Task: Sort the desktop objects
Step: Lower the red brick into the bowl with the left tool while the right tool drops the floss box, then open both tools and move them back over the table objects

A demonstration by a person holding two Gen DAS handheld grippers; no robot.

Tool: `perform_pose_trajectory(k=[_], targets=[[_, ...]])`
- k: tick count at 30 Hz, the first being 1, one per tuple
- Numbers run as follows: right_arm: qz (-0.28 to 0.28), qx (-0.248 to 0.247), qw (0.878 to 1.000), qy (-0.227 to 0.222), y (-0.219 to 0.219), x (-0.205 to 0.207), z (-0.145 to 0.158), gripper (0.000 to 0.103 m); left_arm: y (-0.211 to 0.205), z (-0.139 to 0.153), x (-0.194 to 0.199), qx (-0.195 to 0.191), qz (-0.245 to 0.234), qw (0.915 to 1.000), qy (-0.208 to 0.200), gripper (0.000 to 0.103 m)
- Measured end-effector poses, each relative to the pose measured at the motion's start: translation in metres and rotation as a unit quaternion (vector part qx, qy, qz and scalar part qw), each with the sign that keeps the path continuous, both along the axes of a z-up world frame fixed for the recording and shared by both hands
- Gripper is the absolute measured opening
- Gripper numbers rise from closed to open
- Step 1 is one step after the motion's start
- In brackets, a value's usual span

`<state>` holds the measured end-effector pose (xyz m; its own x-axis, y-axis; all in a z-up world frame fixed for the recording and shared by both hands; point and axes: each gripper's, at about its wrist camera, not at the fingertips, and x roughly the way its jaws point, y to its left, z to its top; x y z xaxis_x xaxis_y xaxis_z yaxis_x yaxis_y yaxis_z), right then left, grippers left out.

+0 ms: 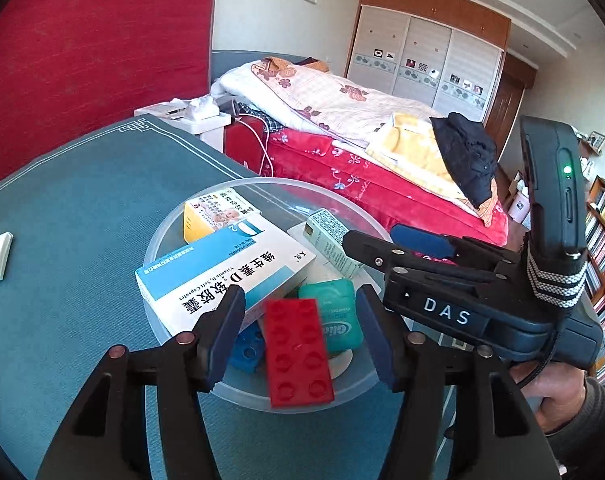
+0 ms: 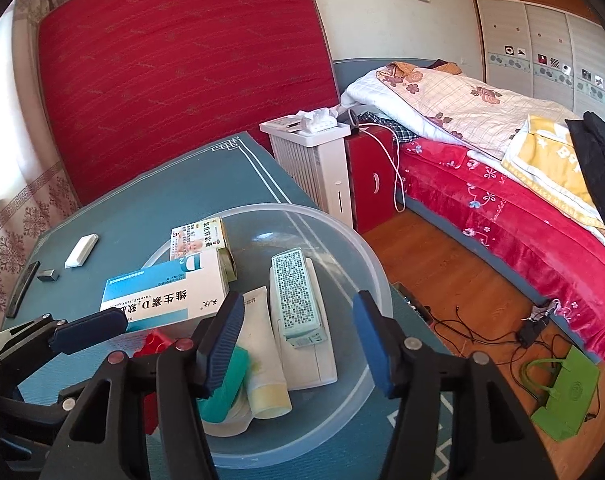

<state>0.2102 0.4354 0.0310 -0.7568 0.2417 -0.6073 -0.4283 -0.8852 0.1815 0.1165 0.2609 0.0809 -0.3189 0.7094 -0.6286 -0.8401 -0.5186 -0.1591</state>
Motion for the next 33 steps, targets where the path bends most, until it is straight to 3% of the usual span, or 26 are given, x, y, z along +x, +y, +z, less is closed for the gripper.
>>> perform_pose_trajectory(k=[18,33], targets=[[-0.009,0.001,1.000,0.003,-0.008,0.004,0.003,0.065,-0.036,0.007,-0.021,0.010,0.045,0.9989,-0.001,0.061],[0.007,0.014,0.999,0.043,-0.045,-0.017,0.029,0.069,-0.097,0.008,-0.066,0.021,0.129,0.9914,-0.004,0.061]])
